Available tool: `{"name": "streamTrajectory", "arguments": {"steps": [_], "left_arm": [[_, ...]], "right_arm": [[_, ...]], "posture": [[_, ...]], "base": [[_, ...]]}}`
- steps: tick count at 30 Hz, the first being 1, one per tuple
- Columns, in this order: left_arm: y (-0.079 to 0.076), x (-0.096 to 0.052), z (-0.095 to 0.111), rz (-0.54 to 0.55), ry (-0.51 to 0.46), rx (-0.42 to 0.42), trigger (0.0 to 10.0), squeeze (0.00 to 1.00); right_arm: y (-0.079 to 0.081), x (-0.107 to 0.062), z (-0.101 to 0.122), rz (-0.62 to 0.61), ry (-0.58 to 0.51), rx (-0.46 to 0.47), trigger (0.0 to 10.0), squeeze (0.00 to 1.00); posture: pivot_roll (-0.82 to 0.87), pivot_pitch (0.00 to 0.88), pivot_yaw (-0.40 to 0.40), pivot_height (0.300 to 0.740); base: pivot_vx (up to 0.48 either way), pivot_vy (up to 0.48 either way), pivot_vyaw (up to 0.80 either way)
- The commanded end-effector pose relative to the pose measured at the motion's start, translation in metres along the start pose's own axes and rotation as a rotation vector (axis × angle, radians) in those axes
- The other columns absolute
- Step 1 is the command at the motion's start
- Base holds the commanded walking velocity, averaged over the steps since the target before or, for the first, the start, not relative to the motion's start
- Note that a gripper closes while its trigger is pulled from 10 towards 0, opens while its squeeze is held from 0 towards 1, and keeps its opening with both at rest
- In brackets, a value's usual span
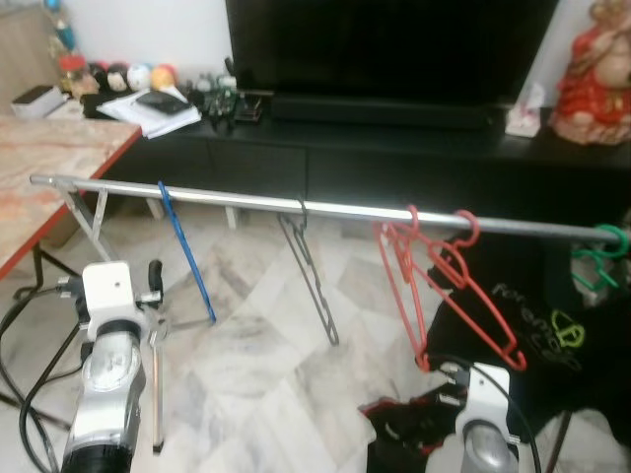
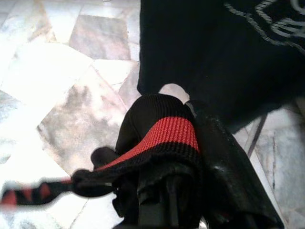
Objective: Hang hanger
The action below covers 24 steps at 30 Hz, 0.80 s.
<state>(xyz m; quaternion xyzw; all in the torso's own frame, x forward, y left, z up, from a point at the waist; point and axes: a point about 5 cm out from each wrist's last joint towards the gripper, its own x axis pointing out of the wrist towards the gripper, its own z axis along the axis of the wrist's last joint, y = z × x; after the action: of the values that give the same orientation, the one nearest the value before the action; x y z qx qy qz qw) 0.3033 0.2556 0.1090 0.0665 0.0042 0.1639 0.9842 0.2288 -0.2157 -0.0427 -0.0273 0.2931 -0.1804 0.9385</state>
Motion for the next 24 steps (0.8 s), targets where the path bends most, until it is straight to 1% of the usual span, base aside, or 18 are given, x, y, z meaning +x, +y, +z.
{"name": "streamTrajectory", "arguments": {"steps": [1,2,3,4,5,8,9,10,11,12,13,14,16,19,21,22,23,24], "left_arm": [[-0.002,0.006,-0.009,-0.019,0.101,-0.026,10.0,0.0],[-0.005,0.009,-0.012,-0.041,0.146,-0.053,10.0,0.0],[-0.006,0.017,-0.009,-0.048,0.168,-0.073,10.0,0.0],[-0.006,0.019,-0.008,-0.047,0.17,-0.079,10.0,0.0],[-0.006,0.025,-0.005,-0.056,0.189,-0.065,10.0,0.0],[-0.005,0.032,0.009,-0.042,0.107,-0.012,10.0,0.0],[-0.008,0.029,0.019,-0.062,0.001,0.001,10.0,0.0],[-0.012,0.024,0.02,-0.084,-0.044,0.018,10.0,0.0],[-0.013,0.019,0.017,-0.084,-0.056,0.022,10.0,0.0],[-0.013,0.019,0.017,-0.084,-0.056,0.022,10.0,0.0],[-0.012,0.011,0.013,-0.065,-0.067,0.015,10.0,0.0],[-0.012,0.011,0.013,-0.065,-0.067,0.015,10.0,0.0],[-0.01,-0.011,0.007,-0.022,-0.123,-0.002,10.0,0.0],[-0.011,-0.022,0.007,-0.017,-0.149,-0.009,10.0,0.0],[-0.01,-0.029,0.011,-0.018,-0.187,-0.005,10.0,0.0],[-0.009,-0.03,0.014,-0.02,-0.202,-0.004,10.0,0.0],[-0.006,-0.033,0.02,-0.025,-0.231,0.003,10.0,0.0],[-0.006,-0.033,0.02,-0.025,-0.231,0.003,10.0,0.0]], "right_arm": [[0.0,0.001,0.0,0.006,0.005,-0.008,10.0,0.0],[0.0,0.001,0.0,0.008,0.005,-0.008,10.0,0.0],[0.002,0.0,0.0,0.012,0.004,-0.008,10.0,0.0],[0.002,0.0,0.0,0.012,0.004,-0.008,10.0,0.0],[0.002,0.0,0.001,0.015,0.002,-0.009,10.0,0.0],[0.003,0.0,0.002,0.022,-0.016,0.003,10.0,0.0],[0.004,-0.001,0.002,0.026,-0.026,0.008,10.0,0.0],[0.005,-0.001,0.002,0.03,-0.025,0.012,10.0,0.0],[0.006,-0.001,0.0,0.034,-0.014,0.002,10.0,0.0],[0.006,-0.001,0.0,0.034,-0.014,0.002,10.0,0.0],[0.006,-0.002,-0.003,0.038,0.003,0.002,10.0,0.0],[0.006,-0.002,-0.003,0.038,0.003,0.002,10.0,0.0],[0.008,-0.004,-0.014,0.065,0.072,-0.004,10.0,0.0],[0.007,-0.006,-0.025,0.075,0.152,-0.012,10.0,0.0],[0.005,-0.008,-0.034,0.074,0.201,-0.057,10.0,0.0],[0.003,-0.009,-0.036,0.07,0.208,-0.074,10.0,0.0],[-0.005,-0.009,-0.038,0.025,0.218,-0.073,10.0,0.0],[-0.005,-0.009,-0.038,0.025,0.218,-0.073,10.0,0.0]], "posture": [[-0.05,0.036,0.006,0.74],[-0.05,0.035,0.007,0.74],[-0.05,0.031,0.01,0.74],[-0.05,0.031,0.01,0.74],[-0.06,0.033,0.011,0.74],[-0.05,0.03,0.013,0.74],[-0.06,0.03,0.018,0.74],[-0.06,0.03,0.018,0.74],[-0.06,0.033,0.017,0.74],[-0.06,0.033,0.017,0.74],[-0.06,0.037,0.016,0.74],[-0.06,0.037,0.016,0.74],[-0.06,0.043,0.014,0.74],[-0.06,0.047,0.01,0.74],[-0.05,0.046,0.007,0.74],[-0.05,0.046,0.007,0.74],[-0.05,0.046,0.009,0.74],[-0.05,0.046,0.009,0.74]], "base": [[0.0,0.0,0.0],[0.0,0.0,0.0],[0.0,0.0,0.0],[0.0,0.0,0.0],[0.0,0.0,0.0],[0.0,0.0,0.0],[0.0,0.0,0.0],[0.0,0.0,0.0],[0.0,0.0,0.0],[0.0,0.0,0.0],[0.0,0.0,0.0],[0.0,0.0,0.0],[0.0,0.0,0.0],[0.0,0.0,0.0],[0.0,0.0,0.0],[0.0,0.0,0.0],[0.0,0.0,0.0],[0.0,0.0,0.0]]}}
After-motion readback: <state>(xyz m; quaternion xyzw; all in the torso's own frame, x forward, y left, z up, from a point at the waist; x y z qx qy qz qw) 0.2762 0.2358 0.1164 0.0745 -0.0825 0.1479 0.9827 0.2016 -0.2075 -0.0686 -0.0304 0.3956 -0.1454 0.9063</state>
